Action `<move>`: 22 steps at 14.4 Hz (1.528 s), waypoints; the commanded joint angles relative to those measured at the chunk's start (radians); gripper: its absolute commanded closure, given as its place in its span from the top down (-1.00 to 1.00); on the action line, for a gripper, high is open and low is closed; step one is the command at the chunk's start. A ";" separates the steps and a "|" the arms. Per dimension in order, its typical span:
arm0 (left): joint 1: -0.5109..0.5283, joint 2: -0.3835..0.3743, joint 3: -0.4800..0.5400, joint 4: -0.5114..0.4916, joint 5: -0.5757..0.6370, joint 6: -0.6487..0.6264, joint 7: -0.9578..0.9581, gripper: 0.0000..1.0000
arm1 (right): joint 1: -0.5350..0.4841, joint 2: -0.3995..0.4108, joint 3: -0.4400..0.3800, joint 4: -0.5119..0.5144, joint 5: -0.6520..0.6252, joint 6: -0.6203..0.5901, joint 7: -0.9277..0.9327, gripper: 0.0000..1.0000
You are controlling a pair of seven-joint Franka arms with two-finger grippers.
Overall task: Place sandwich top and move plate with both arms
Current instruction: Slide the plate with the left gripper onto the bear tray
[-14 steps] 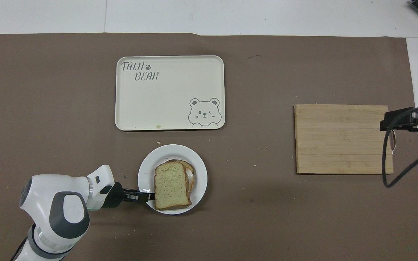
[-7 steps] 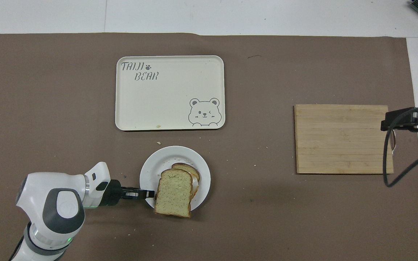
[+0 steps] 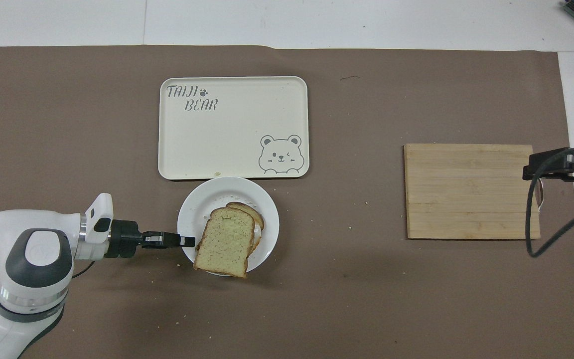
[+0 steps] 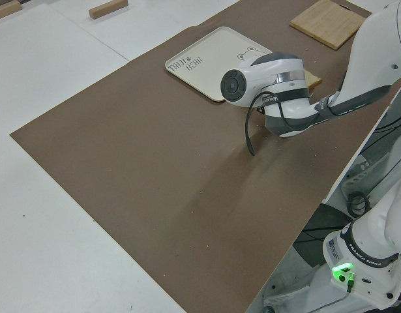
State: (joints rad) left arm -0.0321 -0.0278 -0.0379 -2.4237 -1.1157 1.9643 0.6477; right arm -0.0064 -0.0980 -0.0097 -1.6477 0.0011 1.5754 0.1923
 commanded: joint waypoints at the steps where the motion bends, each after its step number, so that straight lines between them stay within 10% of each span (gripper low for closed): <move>1: 0.046 0.045 -0.005 0.110 0.001 -0.091 -0.060 -1.00 | -0.012 -0.022 0.007 -0.023 -0.018 0.012 -0.043 1.00; 14: 0.054 0.449 -0.007 0.678 0.065 -0.038 -0.373 -1.00 | -0.012 -0.020 0.007 -0.024 -0.021 0.034 -0.103 1.00; 22: -0.017 0.571 -0.014 0.718 0.066 0.155 -0.366 -1.00 | -0.014 -0.015 0.005 -0.020 -0.024 0.037 -0.103 1.00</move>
State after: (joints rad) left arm -0.0136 0.5364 -0.0581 -1.7295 -1.0590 2.0789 0.2999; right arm -0.0065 -0.0981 -0.0106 -1.6477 0.0011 1.5906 0.1151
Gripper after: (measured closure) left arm 0.912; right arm 0.000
